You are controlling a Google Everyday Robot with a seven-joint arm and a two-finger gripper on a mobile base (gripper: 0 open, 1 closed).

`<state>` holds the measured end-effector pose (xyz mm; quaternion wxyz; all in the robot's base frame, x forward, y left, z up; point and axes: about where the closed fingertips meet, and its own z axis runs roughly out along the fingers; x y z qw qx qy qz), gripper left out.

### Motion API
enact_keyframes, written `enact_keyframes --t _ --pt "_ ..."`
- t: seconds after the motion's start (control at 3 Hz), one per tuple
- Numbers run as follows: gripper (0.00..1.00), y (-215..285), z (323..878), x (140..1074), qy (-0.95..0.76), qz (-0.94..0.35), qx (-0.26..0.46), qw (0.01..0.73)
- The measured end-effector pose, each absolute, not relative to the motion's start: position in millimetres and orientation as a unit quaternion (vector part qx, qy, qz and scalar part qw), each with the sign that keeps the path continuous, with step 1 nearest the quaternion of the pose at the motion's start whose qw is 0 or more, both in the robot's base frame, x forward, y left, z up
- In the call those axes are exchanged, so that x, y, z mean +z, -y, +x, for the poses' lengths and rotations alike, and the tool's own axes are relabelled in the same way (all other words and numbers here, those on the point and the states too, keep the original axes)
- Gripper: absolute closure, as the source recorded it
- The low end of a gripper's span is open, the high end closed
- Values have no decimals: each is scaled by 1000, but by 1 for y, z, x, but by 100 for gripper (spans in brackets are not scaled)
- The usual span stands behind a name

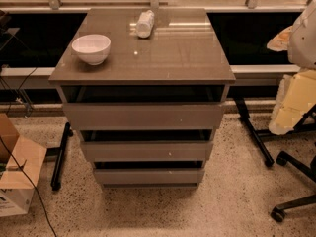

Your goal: Open bottom drawer

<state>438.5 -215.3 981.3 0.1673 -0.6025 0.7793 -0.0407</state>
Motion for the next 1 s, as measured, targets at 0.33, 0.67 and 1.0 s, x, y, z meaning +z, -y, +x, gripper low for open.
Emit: enact_keyframes --t 0.33,0.67,1.0 --pt "0 215 438 981 -779 -603 -41 167" --pt "0 208 438 967 -776 -603 -35 182" --pt "0 200 440 931 -770 -606 -5 200"
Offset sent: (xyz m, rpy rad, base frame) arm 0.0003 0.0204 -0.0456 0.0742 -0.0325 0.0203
